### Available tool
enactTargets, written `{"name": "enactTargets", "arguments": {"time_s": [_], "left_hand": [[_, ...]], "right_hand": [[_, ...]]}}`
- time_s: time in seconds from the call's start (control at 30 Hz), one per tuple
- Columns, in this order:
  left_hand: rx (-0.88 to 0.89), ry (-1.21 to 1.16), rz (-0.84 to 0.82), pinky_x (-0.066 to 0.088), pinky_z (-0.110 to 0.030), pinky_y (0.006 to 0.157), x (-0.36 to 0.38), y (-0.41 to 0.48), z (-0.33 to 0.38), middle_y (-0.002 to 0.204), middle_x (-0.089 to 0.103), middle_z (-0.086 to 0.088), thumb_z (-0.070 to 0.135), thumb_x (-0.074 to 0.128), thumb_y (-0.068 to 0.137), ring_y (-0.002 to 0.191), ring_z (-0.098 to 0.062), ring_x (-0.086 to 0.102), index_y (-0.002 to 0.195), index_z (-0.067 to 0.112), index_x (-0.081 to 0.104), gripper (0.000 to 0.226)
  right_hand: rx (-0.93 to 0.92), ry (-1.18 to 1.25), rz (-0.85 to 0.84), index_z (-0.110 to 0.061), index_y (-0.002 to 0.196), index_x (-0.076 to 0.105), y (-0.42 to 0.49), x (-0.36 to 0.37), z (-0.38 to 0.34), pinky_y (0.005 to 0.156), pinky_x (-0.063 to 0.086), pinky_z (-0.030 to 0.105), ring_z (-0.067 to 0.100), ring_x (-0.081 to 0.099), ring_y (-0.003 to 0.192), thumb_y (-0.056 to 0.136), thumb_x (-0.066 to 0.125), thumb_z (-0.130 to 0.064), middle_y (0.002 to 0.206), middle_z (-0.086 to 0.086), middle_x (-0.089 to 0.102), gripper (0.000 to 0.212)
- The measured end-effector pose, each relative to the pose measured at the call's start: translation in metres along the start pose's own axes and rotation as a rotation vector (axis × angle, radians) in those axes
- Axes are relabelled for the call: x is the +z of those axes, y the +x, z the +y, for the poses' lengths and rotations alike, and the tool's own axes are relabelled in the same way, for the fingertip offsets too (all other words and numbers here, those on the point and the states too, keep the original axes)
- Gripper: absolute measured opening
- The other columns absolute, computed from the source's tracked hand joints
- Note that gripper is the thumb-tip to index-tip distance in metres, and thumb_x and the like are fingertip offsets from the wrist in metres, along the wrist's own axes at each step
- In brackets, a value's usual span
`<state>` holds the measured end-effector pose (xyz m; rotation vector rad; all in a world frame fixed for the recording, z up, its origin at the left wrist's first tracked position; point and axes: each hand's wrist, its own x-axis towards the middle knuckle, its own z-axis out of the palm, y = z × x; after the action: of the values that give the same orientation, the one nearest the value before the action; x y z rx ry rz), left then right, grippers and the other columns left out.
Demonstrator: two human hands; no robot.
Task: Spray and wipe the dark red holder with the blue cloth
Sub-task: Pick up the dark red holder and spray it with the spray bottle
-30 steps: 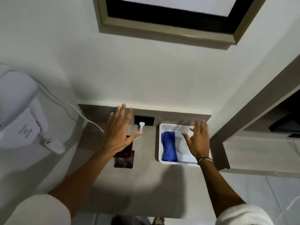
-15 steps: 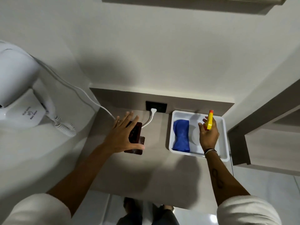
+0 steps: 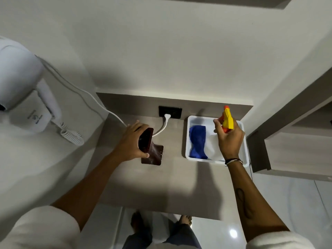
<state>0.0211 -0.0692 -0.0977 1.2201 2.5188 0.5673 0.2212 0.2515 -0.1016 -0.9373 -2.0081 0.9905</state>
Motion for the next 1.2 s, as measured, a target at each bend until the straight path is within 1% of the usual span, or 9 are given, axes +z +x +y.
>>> {"name": "enactTargets", "arguments": {"time_s": [0.07,0.2,0.27,0.43,0.6,0.77,0.87,1.0,1.2], "left_hand": [[0.005,-0.073,-0.007,0.023,-0.058,0.130,-0.003,-0.003,-0.013,0.162,0.046,-0.011,0.040,0.105,0.056,0.162,-0.037,0.024,0.156,0.014,0.046,0.119],[-0.007,-0.299,0.030,0.027,-0.047,0.129,-0.004,-0.014,-0.039,0.161,0.045,-0.004,0.032,0.104,0.055,0.159,-0.010,0.026,0.154,0.014,0.048,0.116],[-0.003,-0.329,0.039,0.032,-0.039,0.125,-0.007,-0.018,-0.049,0.155,0.043,0.006,0.033,0.104,0.055,0.147,0.001,0.035,0.155,0.016,0.047,0.116],[0.010,-0.318,-0.007,0.036,-0.029,0.118,-0.017,-0.017,-0.062,0.156,0.049,-0.001,0.023,0.107,0.055,0.141,-0.015,0.046,0.156,0.014,0.045,0.119],[0.044,-0.257,-0.022,0.031,-0.001,0.108,-0.021,-0.012,-0.069,0.151,0.056,-0.008,0.021,0.108,0.052,0.133,-0.011,0.050,0.154,0.011,0.048,0.118],[0.078,-0.246,-0.052,0.037,-0.024,0.115,-0.022,-0.009,-0.072,0.151,0.047,0.007,0.028,0.107,0.055,0.139,-0.013,0.047,0.158,0.015,0.044,0.122],[0.107,-0.183,-0.092,0.033,-0.021,0.113,-0.022,-0.010,-0.077,0.158,0.043,0.009,0.033,0.103,0.055,0.140,-0.004,0.039,0.163,0.023,0.035,0.127],[0.087,-0.160,-0.119,0.045,-0.039,0.115,-0.027,-0.012,-0.079,0.159,0.052,-0.007,0.023,0.100,0.057,0.141,-0.020,0.049,0.165,0.022,0.036,0.125],[-0.244,-0.387,-0.048,0.056,-0.017,0.076,-0.034,-0.024,-0.066,0.109,0.073,0.019,0.051,0.093,0.051,0.098,0.001,0.071,0.110,0.051,0.064,0.066]], "right_hand": [[-0.020,0.173,-0.051,-0.025,0.145,0.068,-0.013,-0.001,-0.019,0.076,0.066,0.024,0.014,0.077,0.078,0.105,0.069,-0.040,0.099,0.008,0.082,0.043],[0.062,0.268,-0.272,-0.021,0.144,0.070,-0.047,0.007,-0.055,0.096,0.059,0.034,0.011,0.070,0.093,0.107,0.068,-0.026,0.118,0.005,0.080,0.038],[0.100,0.266,-0.452,-0.025,0.144,0.068,-0.068,0.016,-0.065,0.080,0.059,0.023,-0.001,0.071,0.079,0.107,0.067,-0.022,0.101,-0.007,0.077,0.037],[0.086,0.236,-0.818,-0.019,0.148,0.066,-0.113,0.051,-0.076,0.059,0.050,0.010,-0.001,0.062,0.059,0.108,0.066,-0.025,0.087,0.002,0.079,0.041],[0.014,0.163,-0.848,-0.024,0.138,0.075,-0.122,0.087,-0.091,0.075,0.059,0.021,0.002,0.072,0.072,0.105,0.070,-0.032,0.091,-0.005,0.082,0.034],[0.013,-0.046,-0.835,-0.024,0.134,0.076,-0.116,0.090,-0.085,0.083,0.063,0.043,0.022,0.076,0.095,0.102,0.066,-0.052,0.107,0.001,0.082,0.043],[0.052,-0.185,-0.820,-0.017,0.117,0.078,-0.114,0.085,-0.072,0.065,0.047,0.027,0.016,0.066,0.078,0.102,0.065,-0.055,0.088,-0.006,0.070,0.043],[0.116,-0.169,-0.820,-0.017,0.104,0.074,-0.115,0.076,-0.062,0.066,0.042,0.023,0.009,0.061,0.071,0.102,0.069,-0.049,0.078,-0.010,0.065,0.033],[0.029,-0.067,-0.807,-0.024,0.137,0.074,-0.115,0.067,-0.064,0.076,0.050,0.028,0.007,0.066,0.079,0.104,0.068,-0.045,0.086,-0.020,0.070,0.040]]}}
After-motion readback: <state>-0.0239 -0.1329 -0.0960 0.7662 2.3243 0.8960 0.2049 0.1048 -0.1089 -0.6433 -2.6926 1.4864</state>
